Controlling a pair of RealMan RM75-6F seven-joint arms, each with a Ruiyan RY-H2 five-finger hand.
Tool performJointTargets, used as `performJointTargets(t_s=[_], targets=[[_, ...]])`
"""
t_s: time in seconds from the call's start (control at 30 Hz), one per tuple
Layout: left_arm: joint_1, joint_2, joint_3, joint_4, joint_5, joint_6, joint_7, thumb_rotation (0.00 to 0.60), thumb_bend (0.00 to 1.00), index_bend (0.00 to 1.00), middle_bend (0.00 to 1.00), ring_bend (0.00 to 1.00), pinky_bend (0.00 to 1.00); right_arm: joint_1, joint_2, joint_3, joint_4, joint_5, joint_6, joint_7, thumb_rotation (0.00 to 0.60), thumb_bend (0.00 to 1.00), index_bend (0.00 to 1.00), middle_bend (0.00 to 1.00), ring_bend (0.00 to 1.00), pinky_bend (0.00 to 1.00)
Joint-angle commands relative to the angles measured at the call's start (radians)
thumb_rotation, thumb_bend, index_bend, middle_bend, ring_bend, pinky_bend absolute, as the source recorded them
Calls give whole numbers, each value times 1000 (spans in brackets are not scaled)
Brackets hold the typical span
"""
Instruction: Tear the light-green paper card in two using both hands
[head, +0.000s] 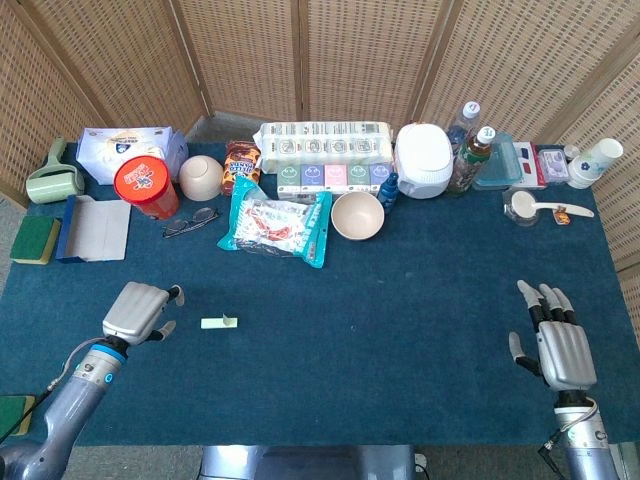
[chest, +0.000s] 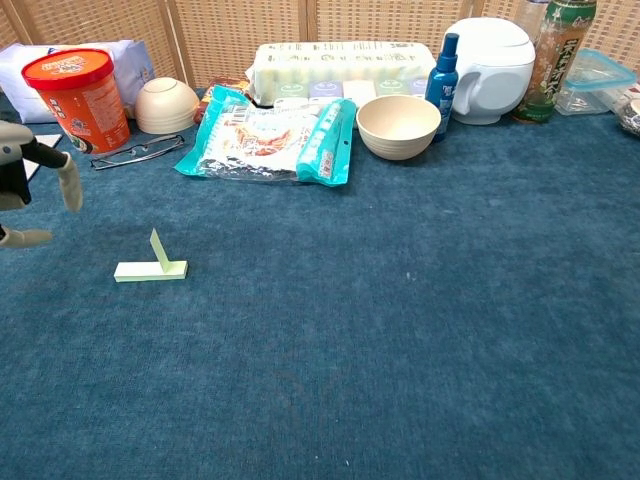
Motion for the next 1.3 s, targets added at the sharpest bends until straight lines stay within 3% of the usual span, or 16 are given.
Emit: performJointTargets(t_s=[0.03, 0.6, 1.3], targets=[[-11, -32, 7, 29, -7, -11, -4, 600, 283, 415, 1000, 1000, 1000, -1, -1, 0, 3, 3, -1, 1, 600, 491, 0, 185, 52, 42], [-69, -163, 13, 122, -38, -51, 9, 600, 283, 435, 1000, 1000, 1000, -3, -6, 1, 7, 17, -5, -5, 600, 492, 0, 185, 50, 41], [-125, -230, 18, 158, -159, -69, 83, 600, 282, 436, 1000, 1000, 1000, -23, 1, -1, 18, 25, 11, 14, 600, 491, 0, 185, 46, 53]])
